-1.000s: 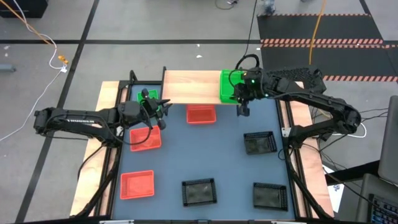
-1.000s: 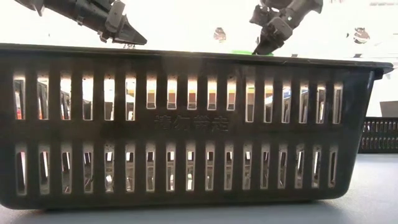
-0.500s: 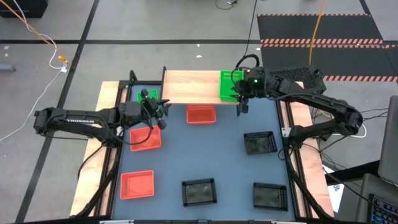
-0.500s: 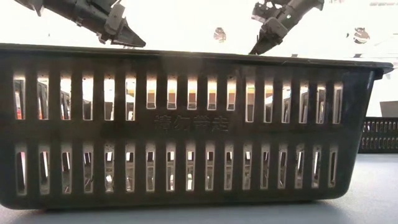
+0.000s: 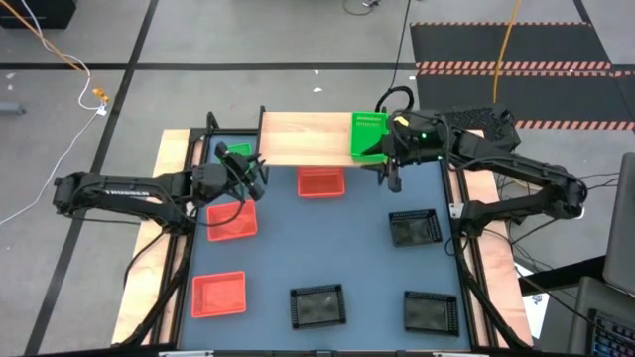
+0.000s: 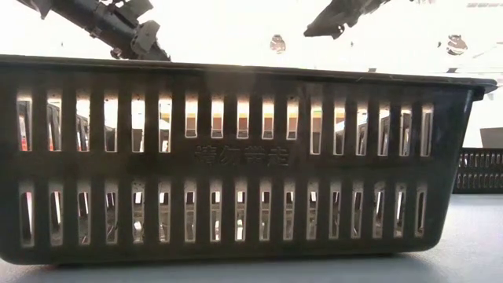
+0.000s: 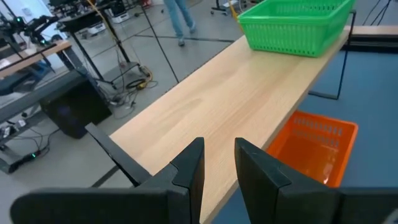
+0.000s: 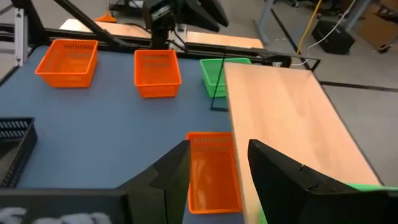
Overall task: Stack baskets on shelf by color
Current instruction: Adjust the shelf on the table
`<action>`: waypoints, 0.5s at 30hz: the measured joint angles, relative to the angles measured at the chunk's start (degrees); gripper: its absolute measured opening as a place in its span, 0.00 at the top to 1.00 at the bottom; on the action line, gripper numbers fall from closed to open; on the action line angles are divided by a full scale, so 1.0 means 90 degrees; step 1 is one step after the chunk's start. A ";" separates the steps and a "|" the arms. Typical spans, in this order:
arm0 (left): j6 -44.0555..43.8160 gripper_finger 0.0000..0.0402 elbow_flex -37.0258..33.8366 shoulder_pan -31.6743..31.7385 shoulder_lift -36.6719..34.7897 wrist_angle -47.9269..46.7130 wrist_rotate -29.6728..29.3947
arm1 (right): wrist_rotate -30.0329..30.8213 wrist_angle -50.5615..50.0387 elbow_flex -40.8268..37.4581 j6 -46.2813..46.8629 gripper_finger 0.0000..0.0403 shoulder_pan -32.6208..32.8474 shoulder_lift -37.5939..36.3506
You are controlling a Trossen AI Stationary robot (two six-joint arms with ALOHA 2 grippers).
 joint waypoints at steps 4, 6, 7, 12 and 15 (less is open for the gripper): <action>-0.0115 0.77 0.0000 0.0000 -0.0139 -0.0108 0.0000 | -0.0001 0.0097 0.0000 -0.0067 0.61 0.0127 0.0082; -0.0148 0.77 0.0000 0.0000 -0.0229 -0.0179 0.0000 | -0.0009 0.0248 0.0000 -0.0148 0.61 0.0213 0.0106; -0.0155 0.77 0.0000 0.0000 -0.0284 -0.0210 0.0000 | -0.0007 0.0328 0.0000 -0.0150 0.61 0.0264 0.0106; -0.0484 0.77 0.0000 0.0136 -0.0358 -0.0612 0.0002 | 0.0014 0.0729 0.0000 -0.0120 0.61 0.0478 0.0108; -0.0955 0.77 0.0002 0.0354 -0.0213 -0.1198 0.0006 | 0.0641 0.1156 0.0000 0.0168 0.61 0.0525 0.0114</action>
